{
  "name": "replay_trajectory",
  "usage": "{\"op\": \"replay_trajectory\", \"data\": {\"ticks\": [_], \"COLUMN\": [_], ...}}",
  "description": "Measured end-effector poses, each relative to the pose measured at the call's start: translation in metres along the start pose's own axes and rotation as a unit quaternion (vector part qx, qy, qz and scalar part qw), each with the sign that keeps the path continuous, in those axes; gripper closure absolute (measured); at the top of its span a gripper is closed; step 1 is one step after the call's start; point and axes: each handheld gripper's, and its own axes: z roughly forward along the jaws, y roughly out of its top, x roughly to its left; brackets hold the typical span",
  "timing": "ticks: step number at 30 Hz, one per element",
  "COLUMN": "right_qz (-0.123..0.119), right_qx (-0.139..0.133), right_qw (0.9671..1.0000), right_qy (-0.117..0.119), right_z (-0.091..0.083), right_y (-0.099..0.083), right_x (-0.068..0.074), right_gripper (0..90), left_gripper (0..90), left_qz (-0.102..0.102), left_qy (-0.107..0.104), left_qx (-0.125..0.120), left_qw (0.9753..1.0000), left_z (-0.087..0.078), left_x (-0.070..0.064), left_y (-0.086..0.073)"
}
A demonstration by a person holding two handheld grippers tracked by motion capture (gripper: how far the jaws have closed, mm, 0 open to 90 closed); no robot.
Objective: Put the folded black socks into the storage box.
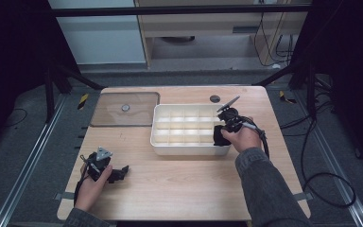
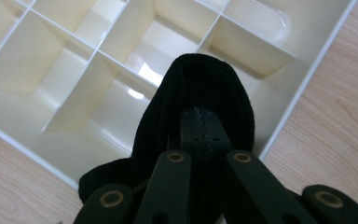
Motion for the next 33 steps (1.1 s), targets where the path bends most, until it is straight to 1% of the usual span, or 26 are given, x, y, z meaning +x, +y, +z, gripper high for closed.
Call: {"op": "replay_trajectory", "data": {"ticks": [2,3,5,7,19,23,24,26,29,30,33], "right_qz": [0.005,0.001,0.002,-0.004,0.0,-0.006,0.001,-0.004,-0.005,-0.001,-0.005], "right_qx": [0.005,0.003,0.004,0.006,0.015,0.014,0.017,0.014,0.014,0.015,0.017], "right_qw": [1.0,1.0,1.0,1.0,0.9999,0.9999,0.9998,0.9999,0.9998,0.9998,0.9998], "right_qy": [0.0,0.002,0.002,0.0,0.006,0.006,0.007,0.008,0.009,0.01,0.009], "right_z": [0.0001,0.0003,0.0008,0.0014,0.0025,0.0034,0.0033,0.0041,0.0053,0.0055,0.0072], "right_y": [-0.0002,-0.0004,-0.0006,-0.0008,-0.0012,-0.0021,-0.0022,-0.0034,-0.0054,-0.0059,-0.0076], "right_x": [0.0012,0.0008,0.0013,0.0012,0.0018,0.0017,0.0029,0.0026,0.0027,0.0035,0.004], "right_gripper": [90.0,90.0,90.0,90.0,90.0,90.0,90.0,90.0,90.0,90.0,90.0], "left_gripper": [0.0,0.0,0.0,0.0,0.0,0.0,0.0,0.0,0.0,0.0,0.0], "left_qz": [0.0,0.0,0.0,0.0,-0.002,-0.002,-0.002,-0.002,-0.002,-0.002,-0.002], "left_qy": [0.0,0.0,0.0,0.0,0.0,0.0,0.0,0.0,0.0,0.0,-0.001], "left_qx": [0.0,0.0,0.0,0.0,-0.002,-0.002,-0.002,-0.002,-0.002,-0.002,-0.002], "left_qw": [1.0,1.0,1.0,1.0,1.0,1.0,1.0,1.0,1.0,1.0,1.0], "left_z": [0.0,0.0,0.0,0.0001,0.0004,0.0004,0.0004,0.0004,0.0004,0.0004,0.0004], "left_x": [-0.0001,-0.0001,-0.0002,-0.0004,-0.0009,-0.0009,-0.0009,-0.0009,-0.0009,-0.0009,-0.0012], "left_y": [0.0,0.0001,0.0,0.0001,0.0001,0.0001,0.0001,0.0001,0.0001,0.0001,0.0001]}}
